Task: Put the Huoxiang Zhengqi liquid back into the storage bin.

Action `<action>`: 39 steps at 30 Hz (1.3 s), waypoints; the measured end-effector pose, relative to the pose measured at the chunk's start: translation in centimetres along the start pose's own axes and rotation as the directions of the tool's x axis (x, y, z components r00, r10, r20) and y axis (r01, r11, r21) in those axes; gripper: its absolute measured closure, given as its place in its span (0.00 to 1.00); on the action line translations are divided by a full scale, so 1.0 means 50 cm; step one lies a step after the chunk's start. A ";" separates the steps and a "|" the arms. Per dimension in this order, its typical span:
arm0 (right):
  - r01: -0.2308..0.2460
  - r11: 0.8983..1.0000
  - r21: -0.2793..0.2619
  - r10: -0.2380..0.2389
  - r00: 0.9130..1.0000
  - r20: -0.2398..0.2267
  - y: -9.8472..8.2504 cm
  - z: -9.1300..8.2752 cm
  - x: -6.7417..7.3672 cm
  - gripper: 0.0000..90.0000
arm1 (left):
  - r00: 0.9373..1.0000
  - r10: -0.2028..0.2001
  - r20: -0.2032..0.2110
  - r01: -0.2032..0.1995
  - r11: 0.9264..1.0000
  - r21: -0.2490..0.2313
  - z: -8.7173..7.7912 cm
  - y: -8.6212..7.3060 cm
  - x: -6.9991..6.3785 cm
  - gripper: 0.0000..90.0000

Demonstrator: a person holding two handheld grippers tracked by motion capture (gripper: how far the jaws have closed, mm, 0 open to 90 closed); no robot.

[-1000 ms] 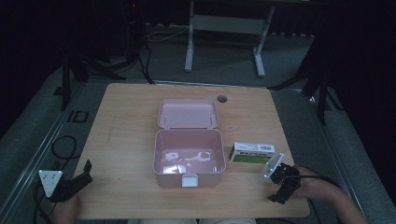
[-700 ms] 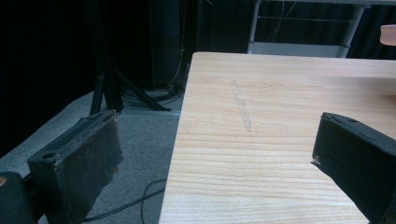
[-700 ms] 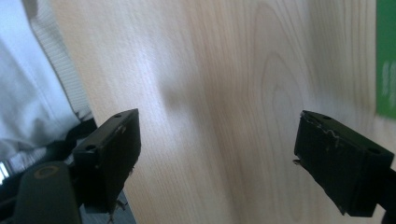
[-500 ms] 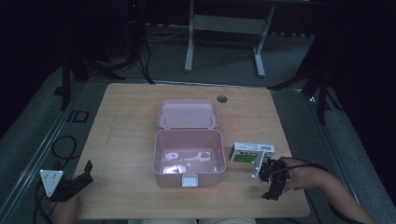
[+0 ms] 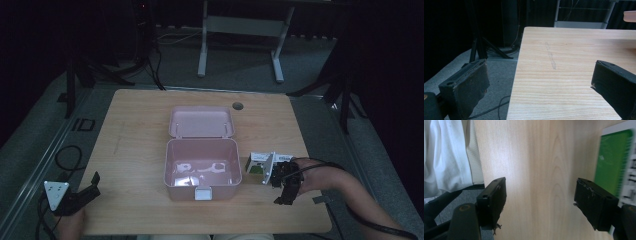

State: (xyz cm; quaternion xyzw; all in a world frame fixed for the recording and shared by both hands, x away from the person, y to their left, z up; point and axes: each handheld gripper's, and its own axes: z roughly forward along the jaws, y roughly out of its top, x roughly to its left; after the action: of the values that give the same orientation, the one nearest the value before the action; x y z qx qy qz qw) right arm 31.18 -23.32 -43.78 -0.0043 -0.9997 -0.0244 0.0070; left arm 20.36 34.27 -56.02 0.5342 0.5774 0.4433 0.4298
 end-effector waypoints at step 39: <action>-0.017 0.998 0.065 0.009 0.993 0.121 0.004 0.001 -0.180 0.45 | 1.000 0.013 0.018 -0.013 1.000 0.010 0.002 0.000 -0.002 0.02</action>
State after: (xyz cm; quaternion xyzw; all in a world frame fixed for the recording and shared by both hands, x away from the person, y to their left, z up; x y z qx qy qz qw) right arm 40.15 -23.20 -43.97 -0.0120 -0.9985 0.0089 -0.0530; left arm 20.49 34.20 -56.03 0.5441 0.5723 0.4382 0.4295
